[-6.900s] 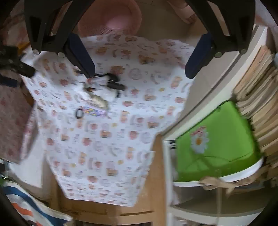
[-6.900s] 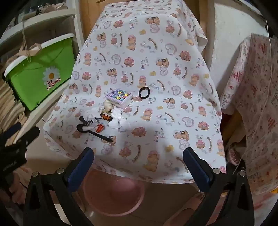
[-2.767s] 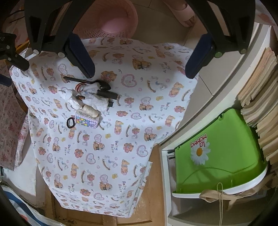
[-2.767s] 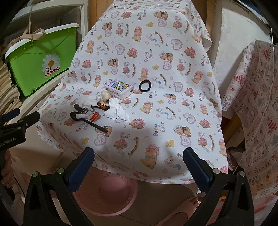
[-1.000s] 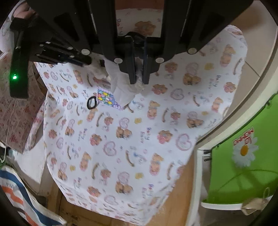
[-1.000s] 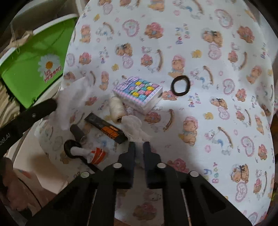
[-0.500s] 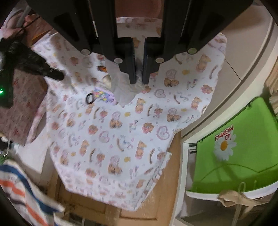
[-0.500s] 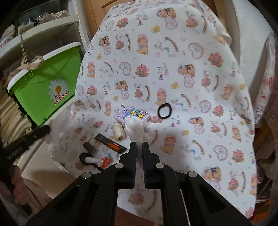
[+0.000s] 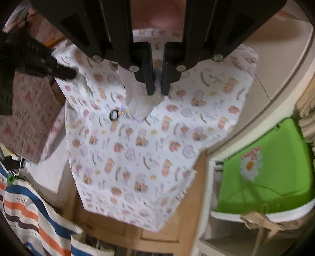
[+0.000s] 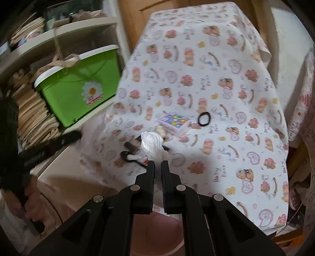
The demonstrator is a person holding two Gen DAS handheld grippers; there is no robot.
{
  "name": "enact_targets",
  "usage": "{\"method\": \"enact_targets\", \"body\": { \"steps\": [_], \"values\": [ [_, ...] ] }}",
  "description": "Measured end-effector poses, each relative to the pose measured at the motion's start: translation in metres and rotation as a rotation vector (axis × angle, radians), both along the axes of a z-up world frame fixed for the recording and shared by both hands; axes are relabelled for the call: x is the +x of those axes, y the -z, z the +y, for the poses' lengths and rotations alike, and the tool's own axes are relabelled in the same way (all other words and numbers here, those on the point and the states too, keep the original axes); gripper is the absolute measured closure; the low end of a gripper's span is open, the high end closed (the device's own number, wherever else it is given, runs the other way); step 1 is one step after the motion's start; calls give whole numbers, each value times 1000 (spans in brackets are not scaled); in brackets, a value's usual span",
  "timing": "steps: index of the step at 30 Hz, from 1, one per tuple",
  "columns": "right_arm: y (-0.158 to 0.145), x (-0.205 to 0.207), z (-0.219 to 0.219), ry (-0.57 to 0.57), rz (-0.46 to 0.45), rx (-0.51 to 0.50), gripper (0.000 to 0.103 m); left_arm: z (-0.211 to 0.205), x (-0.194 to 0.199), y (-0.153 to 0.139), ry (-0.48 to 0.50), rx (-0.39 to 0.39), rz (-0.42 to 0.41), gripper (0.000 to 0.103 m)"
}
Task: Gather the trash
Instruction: 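Carry the tissue with the right tool over the pink basket and release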
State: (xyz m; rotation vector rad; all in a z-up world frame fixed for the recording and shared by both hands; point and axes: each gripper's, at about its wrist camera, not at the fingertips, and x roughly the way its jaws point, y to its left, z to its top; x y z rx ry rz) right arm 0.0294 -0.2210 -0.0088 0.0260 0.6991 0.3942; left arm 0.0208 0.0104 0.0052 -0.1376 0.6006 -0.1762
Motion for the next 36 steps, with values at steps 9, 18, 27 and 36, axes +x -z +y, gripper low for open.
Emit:
{"method": "enact_targets", "body": {
  "steps": [9,18,27,36],
  "values": [
    [12,-23,19,-63,71,0,95,-20,-17,18,33,104,117,96],
    [73,-19,43,-121,235,-90,95,-15,-2,89,-4,2,452,96],
    [160,-12,60,-141,412,-207,95,-30,7,150,43,34,650,96],
    [224,4,43,-83,568,-270,95,-27,23,211,-13,65,828,96]
  ]
}}
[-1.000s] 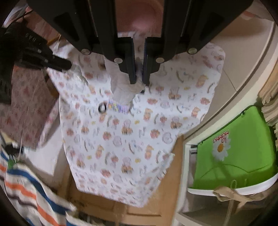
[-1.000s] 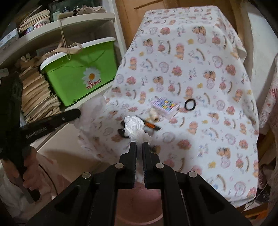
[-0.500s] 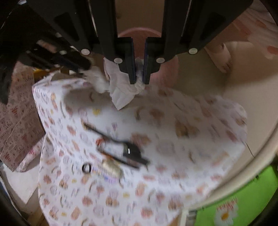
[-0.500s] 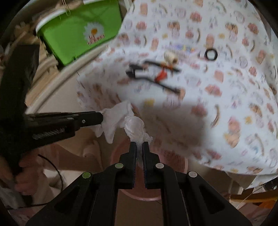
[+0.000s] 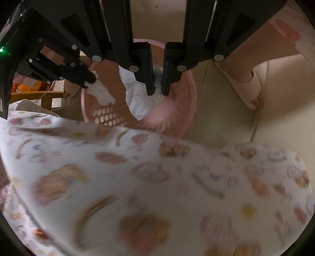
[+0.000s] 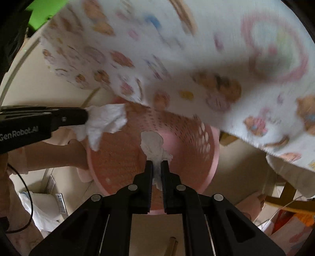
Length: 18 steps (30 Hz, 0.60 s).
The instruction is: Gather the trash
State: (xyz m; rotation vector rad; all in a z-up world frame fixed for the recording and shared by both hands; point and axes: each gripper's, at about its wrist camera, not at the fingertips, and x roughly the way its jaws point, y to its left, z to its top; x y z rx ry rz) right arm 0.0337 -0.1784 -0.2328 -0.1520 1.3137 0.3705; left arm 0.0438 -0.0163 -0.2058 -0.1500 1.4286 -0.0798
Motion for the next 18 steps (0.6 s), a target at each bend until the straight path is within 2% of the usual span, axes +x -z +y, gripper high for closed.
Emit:
{"method": "enact_targets", "body": {
  "steps": [3,5,6,8,9,12,13,14,17,18],
  "values": [
    [6,1,0,-3,4,-21,95,5,2,5,-29,-31,33,96],
    [6,3,1,-2,6,-21,89,5,4,4,-32,-39,33,96],
    [6,1,0,0,1,-18,87,5,6,3,-29,-41,31,93],
    [0,0,-3,11,-18,-17,70,3,7,0,-9,-37,27,88],
    [1,3,-2,13,-30,-19,67,3,8,-2,-2,-30,20,86],
    [-31,6,-3,11,-109,-20,66,11,7,-26,-21,-38,-58,66],
    [-47,6,-5,17,-148,6,61,15,8,-34,-26,-33,-86,60],
    [-61,5,-8,26,-177,29,52,18,7,-46,-32,-20,-131,57],
    [-100,-2,-18,56,-302,77,44,25,5,-73,-29,6,-229,48],
    [-108,-4,-20,59,-327,83,43,26,4,-82,-29,12,-263,42]
  ]
}}
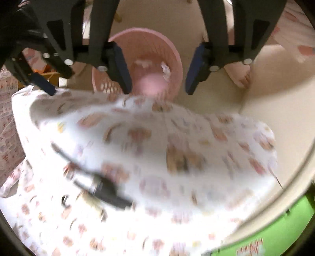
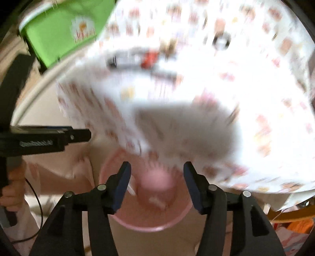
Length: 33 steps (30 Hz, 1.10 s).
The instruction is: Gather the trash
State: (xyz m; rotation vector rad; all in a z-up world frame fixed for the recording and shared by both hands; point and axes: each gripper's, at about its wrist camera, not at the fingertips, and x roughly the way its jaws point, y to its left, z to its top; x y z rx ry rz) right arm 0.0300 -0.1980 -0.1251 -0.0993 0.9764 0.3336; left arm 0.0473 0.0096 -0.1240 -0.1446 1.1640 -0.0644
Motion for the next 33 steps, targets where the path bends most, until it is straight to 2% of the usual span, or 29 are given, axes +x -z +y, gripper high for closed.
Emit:
{"method": "enact_targets", "body": {
  "steps": [2,4,5,10,12,13,15,18,20,23,27,30,33],
  "values": [
    [-23,-4,-5,12,-71,9,39,2,-3,-17,-7,17,-70,36],
    [-39,-6,-10,31,-130,26,35,3,-5,-31,-22,41,-132,16],
    [-47,-7,-13,39,-151,37,34,3,-7,-38,-32,55,-169,14],
    [-75,-13,-8,61,-249,55,27,1,-16,-72,-24,137,-340,13],
    [-88,-13,-7,56,-278,67,26,4,-20,-85,-33,140,-398,12],
    [-96,-11,-5,45,-290,68,26,3,-19,-93,-34,151,-419,5],
    [-118,-7,-2,4,-323,42,26,-2,-7,-112,-39,200,-420,1],
    [-158,-1,-9,-17,-392,31,17,2,15,-159,-57,183,-497,0],
    [-187,3,-16,-16,-467,17,16,2,22,-185,-73,186,-565,0],
    [-215,10,-28,12,-575,-9,13,-5,31,-207,-86,190,-627,0],
    [-221,29,-48,71,-586,40,11,-13,44,-207,-92,195,-629,0],
    [-206,46,-63,106,-535,76,10,-15,57,-190,-92,186,-617,0],
    [-183,67,-74,143,-492,59,10,-13,71,-162,-85,151,-545,0]
  ]
}}
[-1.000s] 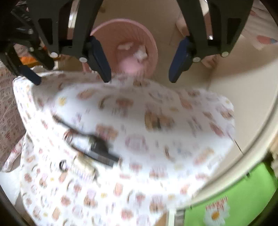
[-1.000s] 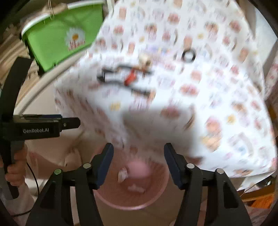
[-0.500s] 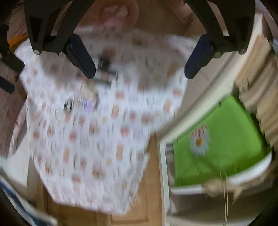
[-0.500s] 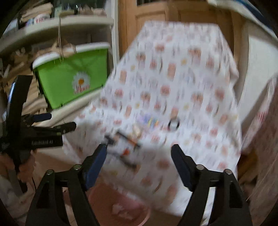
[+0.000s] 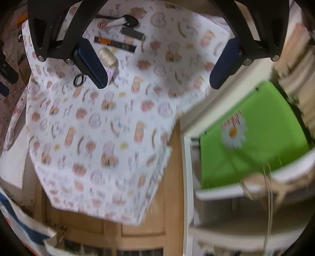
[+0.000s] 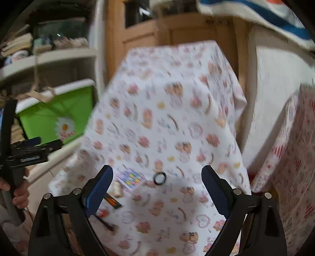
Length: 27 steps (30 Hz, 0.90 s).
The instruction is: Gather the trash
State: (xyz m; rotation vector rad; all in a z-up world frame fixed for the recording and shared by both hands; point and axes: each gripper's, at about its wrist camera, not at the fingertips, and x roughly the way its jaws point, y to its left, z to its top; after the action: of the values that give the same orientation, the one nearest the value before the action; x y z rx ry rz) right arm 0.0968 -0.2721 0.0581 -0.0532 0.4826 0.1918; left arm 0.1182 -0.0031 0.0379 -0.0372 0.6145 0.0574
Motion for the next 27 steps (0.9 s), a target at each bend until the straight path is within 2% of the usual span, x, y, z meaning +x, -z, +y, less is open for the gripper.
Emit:
{"method": "enact_targets", "body": {
  "steps": [3,5,12,14,16,18,20,22,25,26,27],
  "values": [
    [21,16,-6,65,22,-21,10,-7,20,31,63,31,121,0],
    [27,26,-9,55,59,-1,10,-9,34,48,60,38,179,0],
    [43,52,-17,45,145,17,10,-11,67,87,65,-48,341,1],
    [48,58,-20,49,170,30,10,-8,71,92,43,-86,388,8],
    [54,64,-22,49,197,43,10,-6,72,91,46,-127,391,15],
    [59,69,-23,64,216,49,10,-9,72,89,74,-142,387,25],
    [63,74,-24,61,236,68,10,-14,74,87,116,-172,393,29],
    [65,77,-23,71,244,72,10,-22,73,83,156,-203,397,30],
    [66,82,-21,67,255,80,10,-36,72,82,191,-186,389,27],
    [66,83,-20,68,255,78,10,-42,74,84,217,-182,394,23],
    [66,83,-19,67,255,74,10,-51,78,89,265,-195,414,7]
  ]
}}
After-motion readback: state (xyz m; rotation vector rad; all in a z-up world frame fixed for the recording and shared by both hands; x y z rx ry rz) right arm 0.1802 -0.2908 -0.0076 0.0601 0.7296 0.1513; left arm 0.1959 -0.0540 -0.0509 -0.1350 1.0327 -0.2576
